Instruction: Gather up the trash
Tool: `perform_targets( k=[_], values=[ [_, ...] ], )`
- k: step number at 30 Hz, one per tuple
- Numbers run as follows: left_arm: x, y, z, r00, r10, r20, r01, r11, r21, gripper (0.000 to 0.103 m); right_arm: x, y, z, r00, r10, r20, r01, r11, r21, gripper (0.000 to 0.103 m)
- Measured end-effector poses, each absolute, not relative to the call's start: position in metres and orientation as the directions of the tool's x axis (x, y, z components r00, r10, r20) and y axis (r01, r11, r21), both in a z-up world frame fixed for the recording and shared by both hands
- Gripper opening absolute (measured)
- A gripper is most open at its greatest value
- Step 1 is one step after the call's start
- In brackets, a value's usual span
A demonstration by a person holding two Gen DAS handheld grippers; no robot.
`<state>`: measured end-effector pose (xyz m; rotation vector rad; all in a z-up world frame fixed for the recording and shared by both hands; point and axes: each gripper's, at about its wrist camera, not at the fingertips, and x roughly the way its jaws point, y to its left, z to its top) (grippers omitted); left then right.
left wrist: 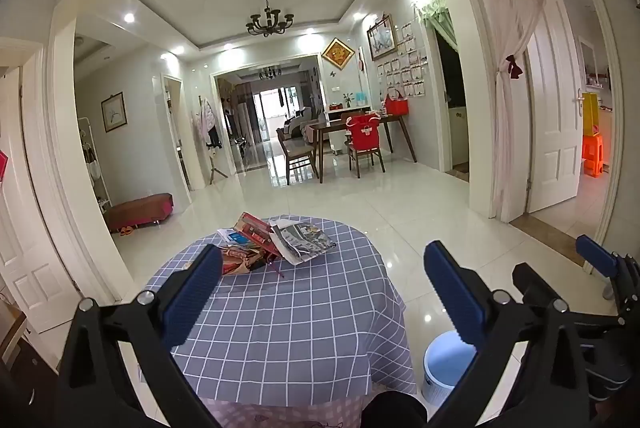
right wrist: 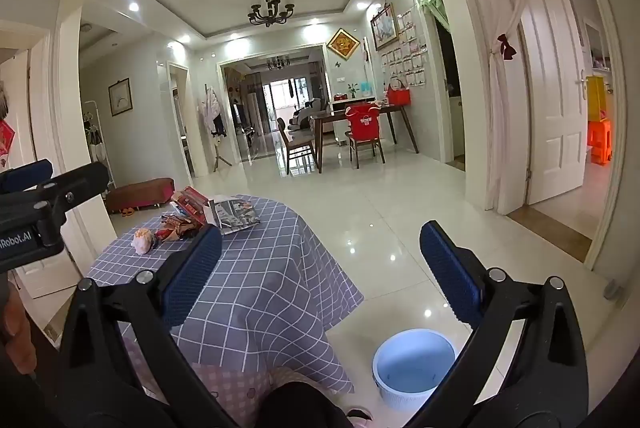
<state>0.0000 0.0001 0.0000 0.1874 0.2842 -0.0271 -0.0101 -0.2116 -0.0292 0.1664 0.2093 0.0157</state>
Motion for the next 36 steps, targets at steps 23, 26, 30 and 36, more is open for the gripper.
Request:
perform_targets(
  k=[23,26,30,36],
  values=[
    [0.000,-0.002,-0.004,0.960,-0.001,-0.280,0.055,0.981,0.186,0.099,-0.008,-0.210,-0.029,0.976,0.041,-0.215,-0.003,0.985,0.171,0.097],
    [-0.001,-0.002,-0.004,0.960,0.000,-0.280,0.054,0.981,0.187,0.099,-0.009,-0.206,-0.033,0.975,0.041,-0.217,-0.003,0.985,0.173,0.097],
    [-0.001,-0.002,-0.004,0.960,0.001,-0.279,0.054,0.980,0.190,0.099,-0.007,-0.205,-0.039,0.974,0.045,-0.220,-0.005,0.984,0.176,0.097],
    [-0.003,-0.002,-0.004,0.960,0.002,-0.279,0.053,0.980,0.191,0.099,-0.008,-0.209,-0.039,0.975,0.042,-0.217,-0.001,0.983,0.182,0.097]
  ],
)
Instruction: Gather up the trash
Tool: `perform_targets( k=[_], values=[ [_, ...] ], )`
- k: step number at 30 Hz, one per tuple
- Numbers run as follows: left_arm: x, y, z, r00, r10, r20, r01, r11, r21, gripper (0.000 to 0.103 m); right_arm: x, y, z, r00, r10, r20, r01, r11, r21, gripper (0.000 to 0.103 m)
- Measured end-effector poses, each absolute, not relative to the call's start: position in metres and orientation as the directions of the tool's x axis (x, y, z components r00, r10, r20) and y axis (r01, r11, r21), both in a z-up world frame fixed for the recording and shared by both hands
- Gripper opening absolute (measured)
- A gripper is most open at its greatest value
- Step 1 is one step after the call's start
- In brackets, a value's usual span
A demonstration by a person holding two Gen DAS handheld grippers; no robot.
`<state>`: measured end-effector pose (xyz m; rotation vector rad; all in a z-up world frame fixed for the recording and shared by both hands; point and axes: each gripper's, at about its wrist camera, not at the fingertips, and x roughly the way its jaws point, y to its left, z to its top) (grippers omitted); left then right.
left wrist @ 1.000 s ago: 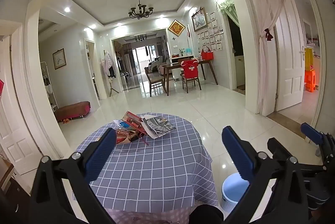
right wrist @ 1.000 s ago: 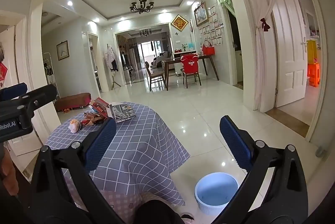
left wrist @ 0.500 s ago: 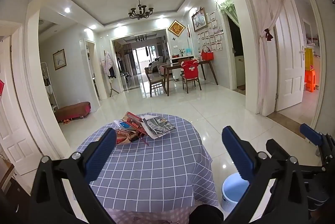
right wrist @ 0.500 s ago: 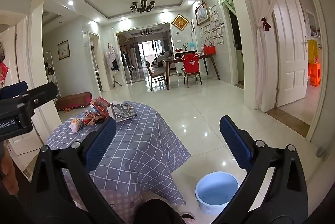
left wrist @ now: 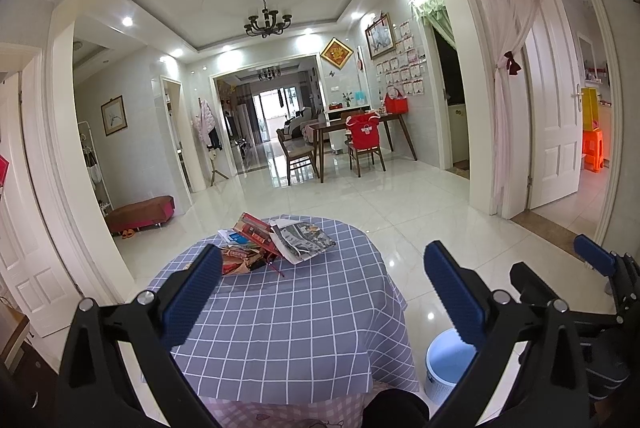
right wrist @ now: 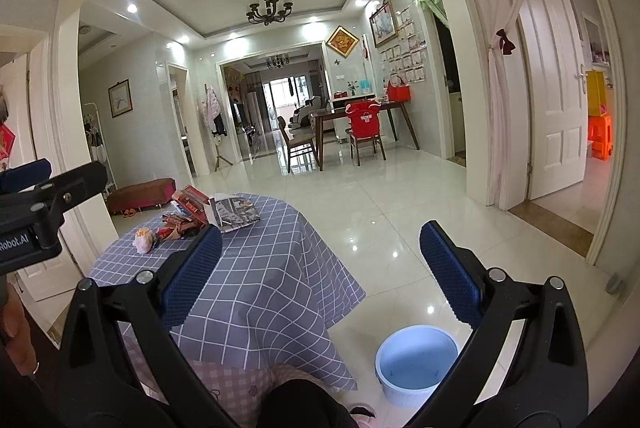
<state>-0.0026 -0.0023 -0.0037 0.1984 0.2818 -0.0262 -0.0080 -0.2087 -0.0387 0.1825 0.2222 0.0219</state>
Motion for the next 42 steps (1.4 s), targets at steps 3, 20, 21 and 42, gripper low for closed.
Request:
perform_targets(
  k=[3,20,21,42],
  values=[
    [-0.003,-0.004,-0.005,0.960,0.002,-0.279,0.054,0.980,0.192,0.099,-0.008,-0.208,-0.041,0.975,0.040,-0.220,0.001,0.983,0.184,0.097],
    [-0.004,-0.001,-0.011,0.960,0.006,-0.282,0.052,0.979,0.197,0.099,-0.006,-0.206,-0.048,0.971,0.048,-0.234,-0.002,0.981,0.193,0.097],
    [-0.004,-0.001,-0.012,0.959,0.006,-0.282,0.051,0.979,0.197,0.099,-0.006,-0.206,-0.048,0.971,0.049,-0.235,-0.002,0.981,0.193,0.097],
    [-0.004,-0.002,-0.011,0.959,0.007,-0.283,0.052,0.978,0.200,0.099,-0.006,-0.206,-0.049,0.970,0.050,-0.237,-0.003,0.981,0.195,0.097]
  ],
)
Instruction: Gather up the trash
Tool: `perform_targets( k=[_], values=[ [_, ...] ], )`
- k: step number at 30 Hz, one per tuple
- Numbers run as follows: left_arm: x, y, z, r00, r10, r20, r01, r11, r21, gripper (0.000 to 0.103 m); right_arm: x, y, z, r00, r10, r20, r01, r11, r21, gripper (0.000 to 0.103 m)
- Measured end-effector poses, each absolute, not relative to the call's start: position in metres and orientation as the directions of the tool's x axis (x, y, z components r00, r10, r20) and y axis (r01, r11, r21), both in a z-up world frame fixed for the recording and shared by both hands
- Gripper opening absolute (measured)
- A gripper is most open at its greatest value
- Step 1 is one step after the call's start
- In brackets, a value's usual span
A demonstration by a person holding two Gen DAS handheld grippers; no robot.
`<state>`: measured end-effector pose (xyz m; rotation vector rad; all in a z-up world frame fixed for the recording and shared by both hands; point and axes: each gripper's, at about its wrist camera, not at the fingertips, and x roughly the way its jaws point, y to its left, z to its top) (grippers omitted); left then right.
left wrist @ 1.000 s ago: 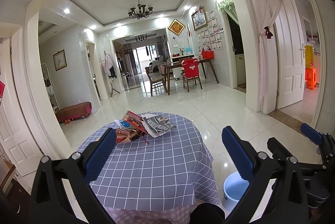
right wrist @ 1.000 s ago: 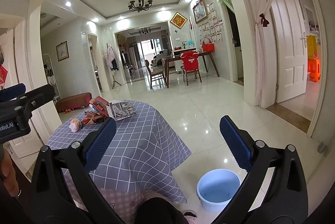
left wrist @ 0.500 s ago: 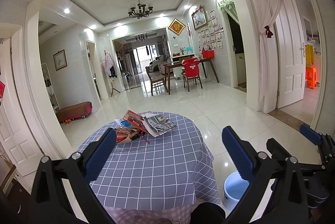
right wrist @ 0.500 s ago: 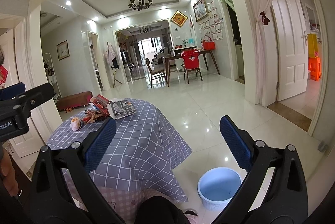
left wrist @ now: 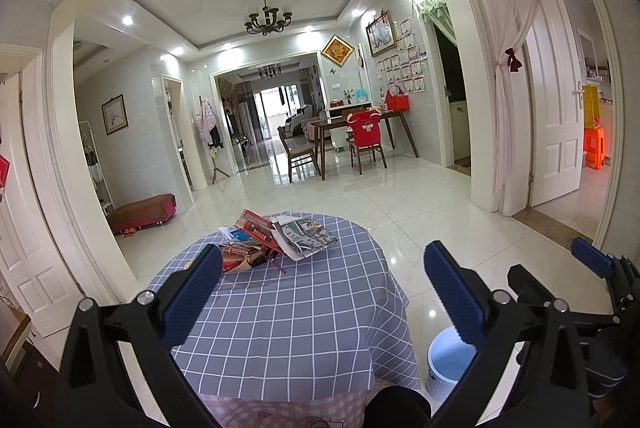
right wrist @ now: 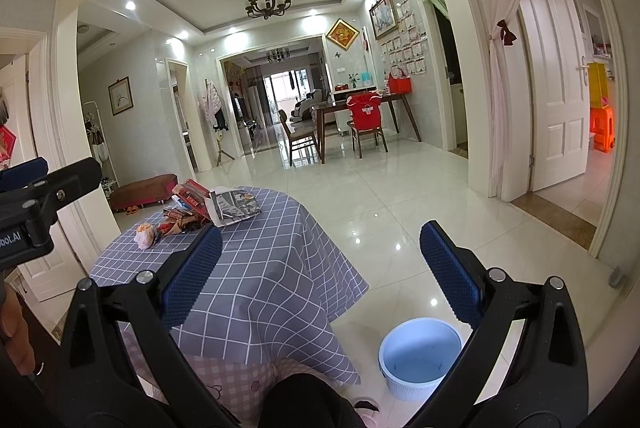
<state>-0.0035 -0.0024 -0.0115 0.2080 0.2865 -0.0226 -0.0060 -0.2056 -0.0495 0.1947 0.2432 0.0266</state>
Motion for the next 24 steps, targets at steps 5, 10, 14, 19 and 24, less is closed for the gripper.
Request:
perform_targets(
  k=[5,10,14,19,24],
  values=[
    [-0.004,-0.002,-0.013,0.959,0.007,-0.283,0.052,0.978,0.201,0.099,-0.006,-0.202,-0.052,0.969,0.058,-0.241,-0.009,0.980,0.200,0.097],
    [-0.003,-0.002,-0.012,0.959,0.008,-0.284,0.052,0.978,0.202,0.099,-0.007,-0.200,-0.052,0.969,0.061,-0.240,-0.011,0.979,0.205,0.097],
    [-0.003,-0.002,-0.012,0.959,0.008,-0.284,0.052,0.978,0.203,0.099,-0.003,-0.204,-0.052,0.967,0.072,-0.245,-0.018,0.976,0.217,0.097],
    [-0.002,-0.002,-0.017,0.957,0.009,-0.289,0.054,0.977,0.206,0.099,0.004,-0.204,-0.056,0.960,0.107,-0.259,-0.044,0.970,0.240,0.097],
    [0.013,0.001,-0.030,0.945,0.001,-0.326,0.071,0.975,0.209,0.099,0.014,-0.204,-0.058,0.947,0.103,-0.304,-0.034,0.974,0.224,0.097]
  ],
)
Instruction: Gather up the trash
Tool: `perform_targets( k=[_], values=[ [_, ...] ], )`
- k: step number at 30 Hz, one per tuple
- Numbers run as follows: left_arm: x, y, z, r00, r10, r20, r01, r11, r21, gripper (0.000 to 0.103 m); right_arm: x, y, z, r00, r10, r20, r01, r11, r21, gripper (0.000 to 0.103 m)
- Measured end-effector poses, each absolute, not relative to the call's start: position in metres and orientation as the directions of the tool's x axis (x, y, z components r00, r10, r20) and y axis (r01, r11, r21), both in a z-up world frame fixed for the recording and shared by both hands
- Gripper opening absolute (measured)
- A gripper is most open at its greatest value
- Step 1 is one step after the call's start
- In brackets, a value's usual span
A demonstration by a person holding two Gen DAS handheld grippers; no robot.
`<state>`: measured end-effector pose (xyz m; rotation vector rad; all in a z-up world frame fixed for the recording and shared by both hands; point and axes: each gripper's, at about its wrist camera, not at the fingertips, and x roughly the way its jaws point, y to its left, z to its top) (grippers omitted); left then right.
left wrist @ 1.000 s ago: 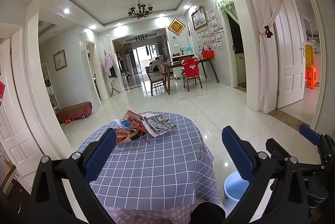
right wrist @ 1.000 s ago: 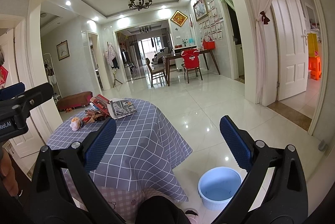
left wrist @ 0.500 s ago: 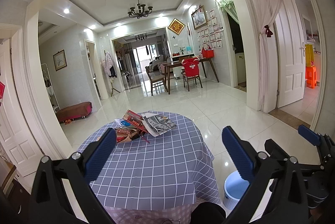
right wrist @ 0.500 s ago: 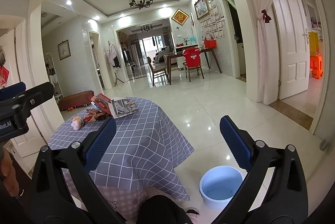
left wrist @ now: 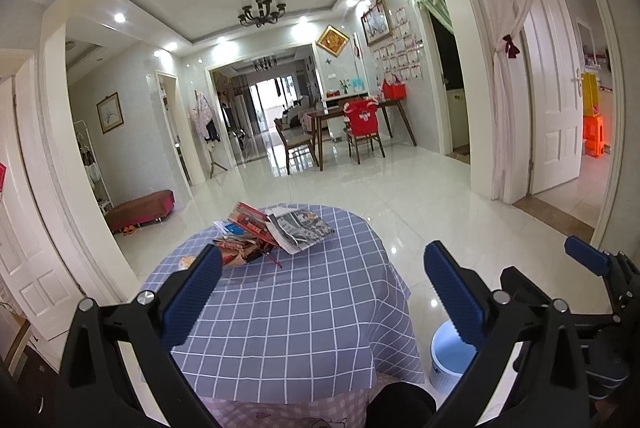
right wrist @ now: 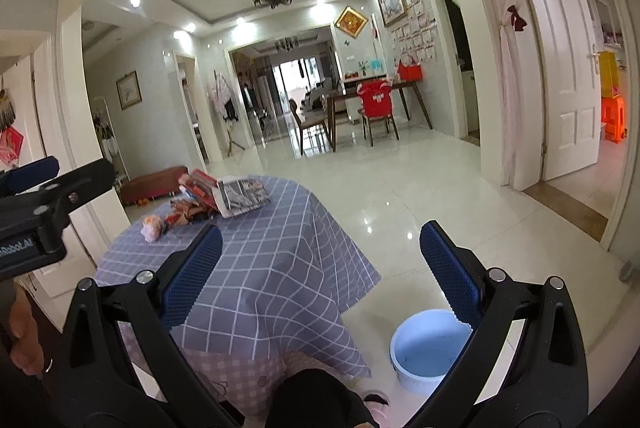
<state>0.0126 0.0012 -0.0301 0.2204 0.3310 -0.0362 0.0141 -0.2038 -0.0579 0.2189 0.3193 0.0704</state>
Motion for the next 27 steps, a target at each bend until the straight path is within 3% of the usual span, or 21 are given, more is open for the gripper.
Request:
perform_targets(
  k=[8,16,27],
  values=[
    [0.065,0.028,-0.062,0.909,-0.003,-0.418,0.080,0.983,0.166,0.099,0.048,-0.195,-0.071,0.928,0.119,-0.352,-0.039,0.973,0.227,0.097],
    [0.121,0.076,-0.089,0.855,-0.022,-0.518,0.073,0.994,0.078,0.099,0.111,-0.149,-0.088,0.862,0.184,-0.471,-0.093,0.973,0.210,0.097],
    [0.228,0.230,-0.124,0.763,0.117,-0.636,-0.186,0.982,-0.043,0.099,0.233,-0.063,-0.095,0.795,0.224,-0.564,-0.215,0.973,0.083,0.097]
  ],
)
